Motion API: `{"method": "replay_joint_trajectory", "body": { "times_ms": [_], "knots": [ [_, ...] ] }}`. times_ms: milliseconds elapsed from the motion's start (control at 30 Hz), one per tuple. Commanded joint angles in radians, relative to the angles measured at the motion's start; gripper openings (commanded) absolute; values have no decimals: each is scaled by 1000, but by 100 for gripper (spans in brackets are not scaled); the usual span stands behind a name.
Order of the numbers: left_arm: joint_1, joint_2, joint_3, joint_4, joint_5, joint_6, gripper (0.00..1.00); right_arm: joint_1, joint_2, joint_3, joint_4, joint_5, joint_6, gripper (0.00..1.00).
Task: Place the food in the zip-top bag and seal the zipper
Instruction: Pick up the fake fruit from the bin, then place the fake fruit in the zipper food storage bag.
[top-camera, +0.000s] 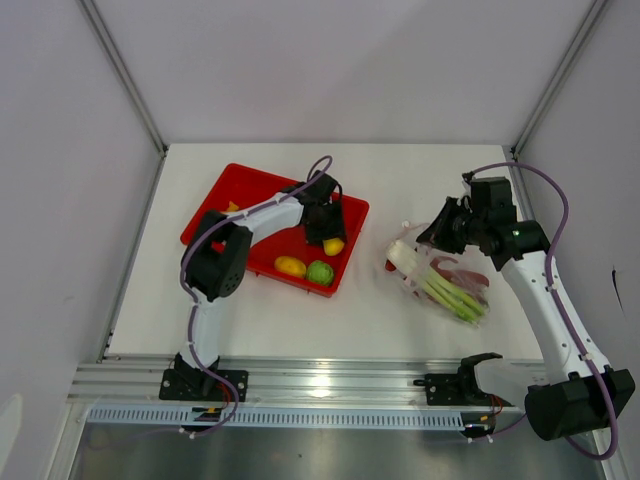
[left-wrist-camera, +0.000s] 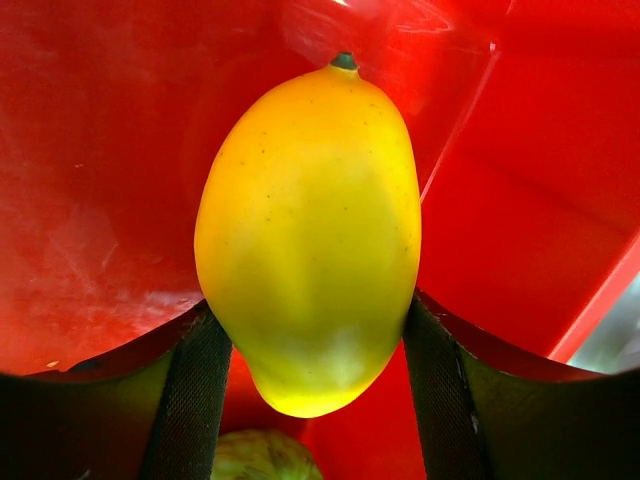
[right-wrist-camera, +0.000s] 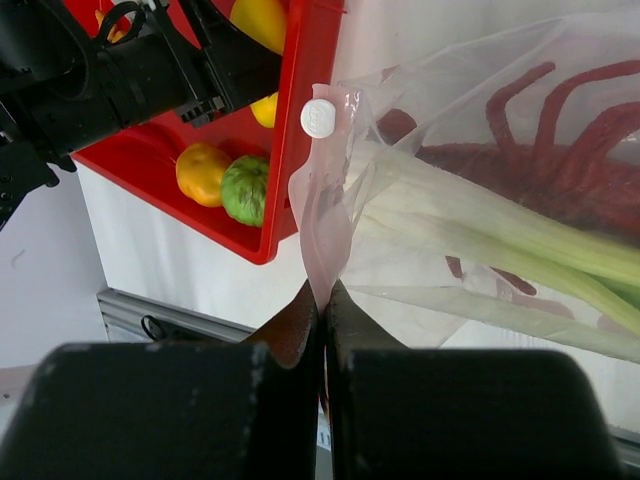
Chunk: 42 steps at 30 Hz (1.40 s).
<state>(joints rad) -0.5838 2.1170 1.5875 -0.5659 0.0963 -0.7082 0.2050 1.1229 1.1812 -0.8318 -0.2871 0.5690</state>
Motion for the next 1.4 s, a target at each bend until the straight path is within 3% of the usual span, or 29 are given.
{"method": "replay_joint_trajectory", "body": {
  "times_ms": [0,67,333,533,733,933,1367],
  "knots": [
    [4,-71,-26,1,-53,-4,32,-1,-17,6,59,-35,11,0],
    [6,-89,-9,-6,-58,7,24,-1,-12,6,68,-43,15,0],
    [1,-172,26,-64,-139,42,14,1,0,15,73,-40,19,0],
    [-36,-354,-24,-77,-156,82,9,11,28,26,80,-46,15,0],
    [-96,-517,-70,4,74,130,1,22,41,34,88,-41,15,0],
    [-172,-525,-84,67,399,180,1,25,52,81,63,-41,-6,0],
    [-255,-450,-98,-18,559,253,2,54,26,84,76,-60,-119,0]
  ]
}}
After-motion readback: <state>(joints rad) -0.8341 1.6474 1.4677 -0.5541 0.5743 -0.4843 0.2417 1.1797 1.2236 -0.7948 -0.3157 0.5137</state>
